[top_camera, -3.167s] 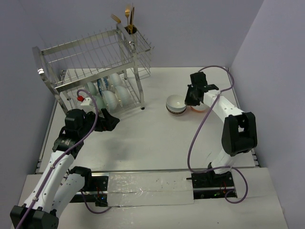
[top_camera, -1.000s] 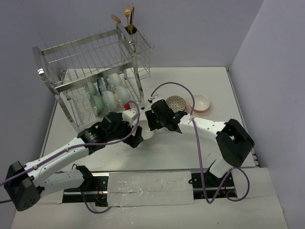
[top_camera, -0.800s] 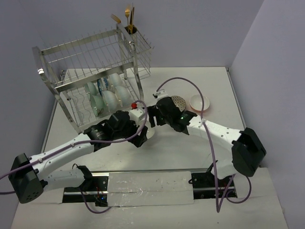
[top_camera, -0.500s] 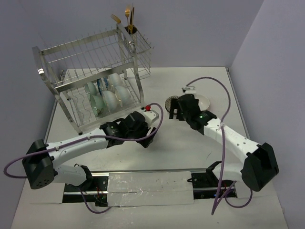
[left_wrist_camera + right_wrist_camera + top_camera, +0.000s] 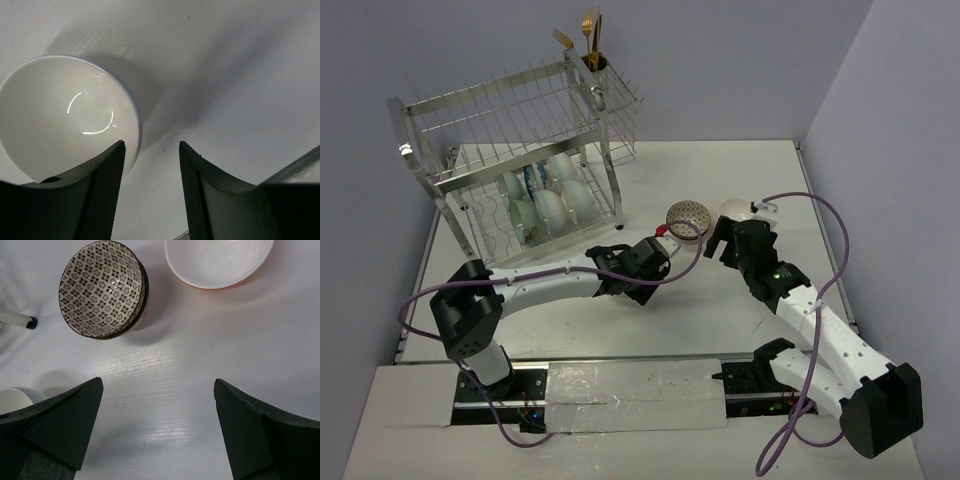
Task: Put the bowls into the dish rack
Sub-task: Pick up the bowl from the center of the board.
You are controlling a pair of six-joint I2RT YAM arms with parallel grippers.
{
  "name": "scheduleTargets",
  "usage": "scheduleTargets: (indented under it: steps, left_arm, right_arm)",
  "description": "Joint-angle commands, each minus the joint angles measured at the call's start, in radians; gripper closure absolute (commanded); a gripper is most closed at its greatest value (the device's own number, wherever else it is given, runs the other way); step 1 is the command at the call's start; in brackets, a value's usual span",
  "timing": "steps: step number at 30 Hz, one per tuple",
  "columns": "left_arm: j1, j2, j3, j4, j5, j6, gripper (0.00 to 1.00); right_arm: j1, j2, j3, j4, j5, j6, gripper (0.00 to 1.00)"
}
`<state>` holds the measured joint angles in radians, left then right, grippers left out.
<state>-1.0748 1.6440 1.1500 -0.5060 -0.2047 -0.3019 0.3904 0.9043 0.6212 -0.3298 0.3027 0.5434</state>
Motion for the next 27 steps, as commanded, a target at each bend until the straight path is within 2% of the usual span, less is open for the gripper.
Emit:
scheduleTargets:
  steps: [1, 5, 15, 19, 22, 23, 27]
  left_arm:
    - [-0.002, 0.033, 0.080, -0.092, -0.074, -0.031, 0.49]
    - [-0.002, 0.080, 0.135, -0.152, -0.107, -0.040, 0.52]
    - [-0.004, 0.138, 0.162, -0.186, -0.071, -0.039, 0.60]
    - [-0.004, 0.139, 0.171, -0.197, -0.075, -0.046, 0.73]
    - [-0.004, 0.106, 0.171, -0.184, -0.052, -0.046, 0.85]
    - [-0.002, 0.096, 0.171, -0.178, -0.050, -0.048, 0.92]
    - [-0.002, 0.036, 0.197, -0.204, -0.073, -0.054, 1.00]
  right_arm:
    - [-0.008, -0.008, -0.014, 0.051, -0.004, 0.010, 0.00]
    - [-0.012, -0.002, -0.026, 0.063, -0.017, 0.007, 0.01]
    - [-0.022, 0.001, -0.037, 0.083, -0.043, 0.006, 0.01]
    - [-0.024, -0.004, -0.037, 0.084, -0.047, 0.006, 0.01]
    - [-0.024, -0.007, -0.040, 0.089, -0.051, 0.001, 0.02]
    - [-0.025, -0.008, -0.041, 0.089, -0.054, 0.001, 0.02]
    - [-0.025, -0.018, -0.046, 0.092, -0.059, 0.000, 0.02]
